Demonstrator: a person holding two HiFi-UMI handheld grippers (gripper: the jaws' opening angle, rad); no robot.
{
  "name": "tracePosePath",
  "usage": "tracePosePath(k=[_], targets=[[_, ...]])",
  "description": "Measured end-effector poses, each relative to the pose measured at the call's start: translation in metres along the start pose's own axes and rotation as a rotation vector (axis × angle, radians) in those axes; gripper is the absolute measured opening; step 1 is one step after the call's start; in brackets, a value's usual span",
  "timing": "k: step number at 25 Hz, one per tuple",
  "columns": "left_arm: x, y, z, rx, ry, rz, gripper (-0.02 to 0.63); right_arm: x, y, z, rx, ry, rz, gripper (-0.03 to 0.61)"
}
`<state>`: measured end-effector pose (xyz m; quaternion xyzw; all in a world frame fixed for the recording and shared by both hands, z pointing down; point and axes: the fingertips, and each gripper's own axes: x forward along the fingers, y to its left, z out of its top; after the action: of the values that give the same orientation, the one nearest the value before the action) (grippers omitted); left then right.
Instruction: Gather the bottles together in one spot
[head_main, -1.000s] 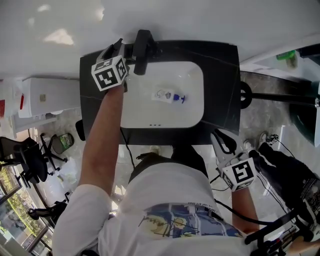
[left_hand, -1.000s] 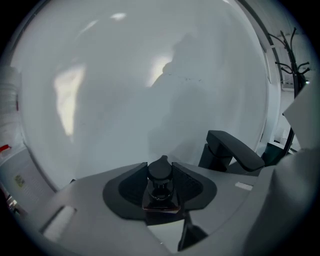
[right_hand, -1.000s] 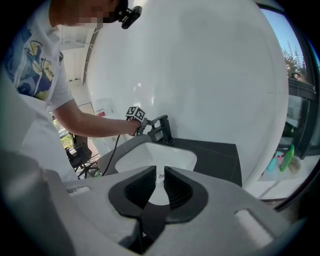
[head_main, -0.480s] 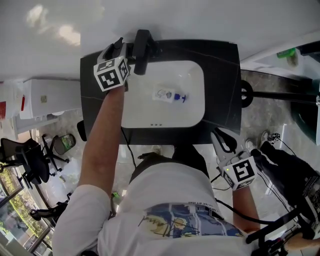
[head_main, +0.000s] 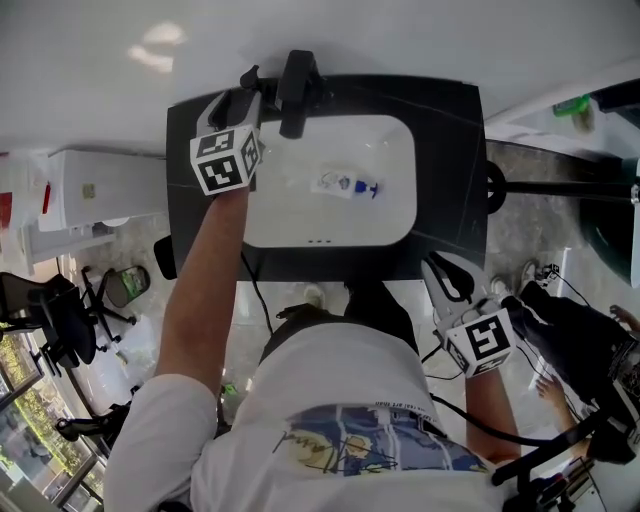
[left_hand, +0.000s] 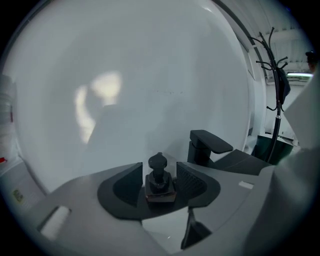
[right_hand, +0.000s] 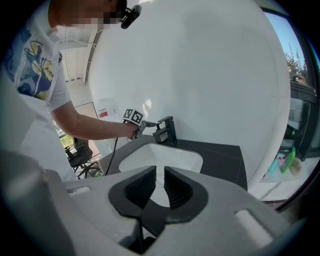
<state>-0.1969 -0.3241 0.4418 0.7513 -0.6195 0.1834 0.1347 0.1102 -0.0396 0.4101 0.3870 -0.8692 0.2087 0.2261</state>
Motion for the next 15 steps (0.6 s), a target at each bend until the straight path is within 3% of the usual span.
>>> tracePosePath(k=[8,11,15], targets=[[-0.06,-0.014,-0.034,0.083,0.002,-0.071,0.202,-0.004,0.032,-0.001,-0.007,-0.017,-0.018,0.051],[-0.083,-0.042,-0.053,0.136,0.013,-0.149,0.193,-0.011,0.047,-0.008,-0.003,-0.017,-0.03,0.051],[-0.102,-0.094,-0.09,0.277,0.05,-0.304,0.168,-0.022,0.063,-0.019,0.006,-0.017,-0.056,0.051]])
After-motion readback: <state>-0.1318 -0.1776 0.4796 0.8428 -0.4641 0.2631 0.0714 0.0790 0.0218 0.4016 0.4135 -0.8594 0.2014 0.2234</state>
